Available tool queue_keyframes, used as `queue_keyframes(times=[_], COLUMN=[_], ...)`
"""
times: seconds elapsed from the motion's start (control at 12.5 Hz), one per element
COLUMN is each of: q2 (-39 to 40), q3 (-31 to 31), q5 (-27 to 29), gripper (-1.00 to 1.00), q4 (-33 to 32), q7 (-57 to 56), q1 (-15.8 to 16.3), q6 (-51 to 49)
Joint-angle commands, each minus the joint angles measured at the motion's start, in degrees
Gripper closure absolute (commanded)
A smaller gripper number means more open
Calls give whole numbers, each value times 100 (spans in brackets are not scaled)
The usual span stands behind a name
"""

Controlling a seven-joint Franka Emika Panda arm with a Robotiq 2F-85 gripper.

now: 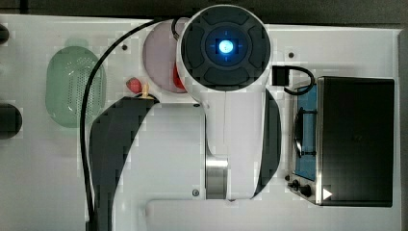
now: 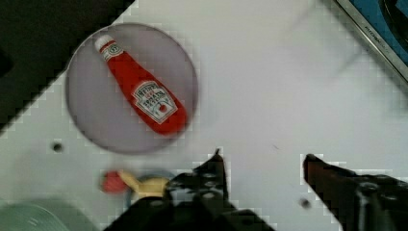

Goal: Flap open oven.

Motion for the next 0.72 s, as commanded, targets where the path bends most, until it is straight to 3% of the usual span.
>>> queue_keyframes(times=[0.08,0.24,0.4,0.48,0.72], q2=[-2297,-2297,-2296,-2297,-2281], q3=[-154,-154,-155,-157,-166], q5=[108,107,107,107,107], gripper=[-58,-99,-100,-90,-14], q4=[-1496,-1494,-1497,-1496,-1506], q7=[403,403,403,403,403], q1=[-252,-252,-253,-253,-255], q6=[-927,-927,-927,-926,-907])
